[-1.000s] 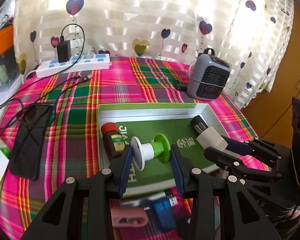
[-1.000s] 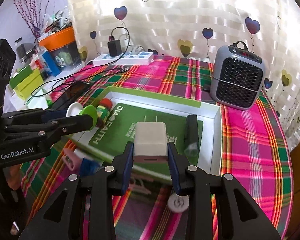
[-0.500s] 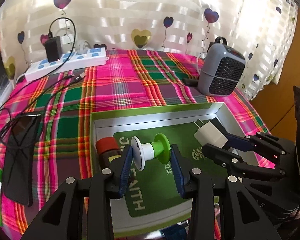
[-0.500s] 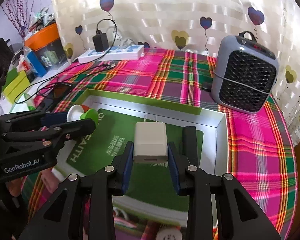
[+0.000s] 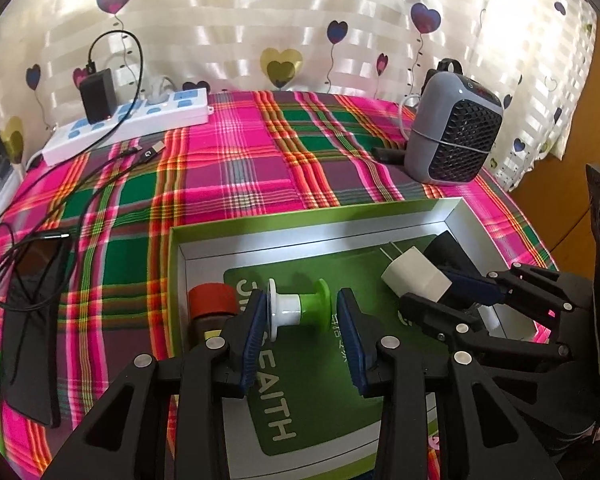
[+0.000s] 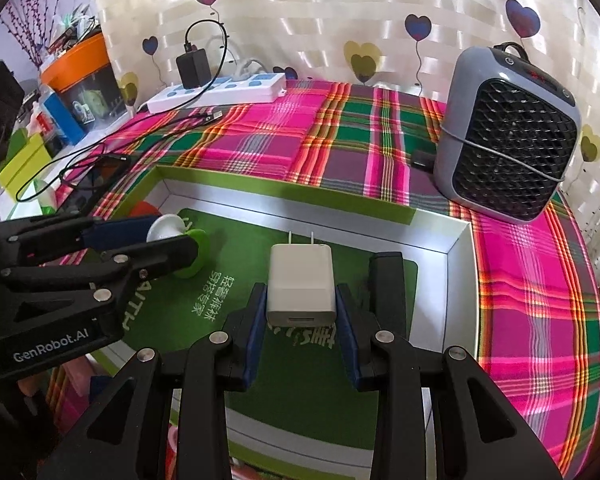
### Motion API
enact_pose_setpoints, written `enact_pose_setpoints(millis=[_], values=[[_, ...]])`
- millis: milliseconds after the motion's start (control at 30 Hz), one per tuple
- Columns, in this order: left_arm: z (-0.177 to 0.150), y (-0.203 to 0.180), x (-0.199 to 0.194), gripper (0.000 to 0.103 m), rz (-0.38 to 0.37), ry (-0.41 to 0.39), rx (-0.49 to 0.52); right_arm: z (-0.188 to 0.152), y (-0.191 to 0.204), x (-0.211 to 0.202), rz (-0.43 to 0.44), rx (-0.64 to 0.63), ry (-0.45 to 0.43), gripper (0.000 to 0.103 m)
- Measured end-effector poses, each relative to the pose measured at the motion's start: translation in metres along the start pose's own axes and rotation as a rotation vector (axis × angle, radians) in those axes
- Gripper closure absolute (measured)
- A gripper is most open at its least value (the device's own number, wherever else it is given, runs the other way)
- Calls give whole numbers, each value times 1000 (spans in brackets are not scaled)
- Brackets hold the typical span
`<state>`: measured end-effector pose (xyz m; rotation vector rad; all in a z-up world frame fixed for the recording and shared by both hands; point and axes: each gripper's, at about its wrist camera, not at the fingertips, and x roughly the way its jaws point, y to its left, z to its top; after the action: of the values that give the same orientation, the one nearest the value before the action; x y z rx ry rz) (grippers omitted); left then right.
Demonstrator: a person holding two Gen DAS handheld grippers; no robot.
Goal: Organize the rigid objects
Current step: 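Carry the spool with the left gripper while the right gripper carries the charger into the box, then release the spool from the left gripper while the right gripper releases the charger in the box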
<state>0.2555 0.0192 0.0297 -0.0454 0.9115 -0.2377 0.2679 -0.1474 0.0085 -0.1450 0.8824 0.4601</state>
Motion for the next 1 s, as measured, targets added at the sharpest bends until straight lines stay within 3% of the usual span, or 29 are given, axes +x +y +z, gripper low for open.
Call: enact_pose_setpoints(millis=[1000], values=[[-2, -1, 1, 67, 22, 3, 14, 0, 1, 6, -5, -7, 5, 68]])
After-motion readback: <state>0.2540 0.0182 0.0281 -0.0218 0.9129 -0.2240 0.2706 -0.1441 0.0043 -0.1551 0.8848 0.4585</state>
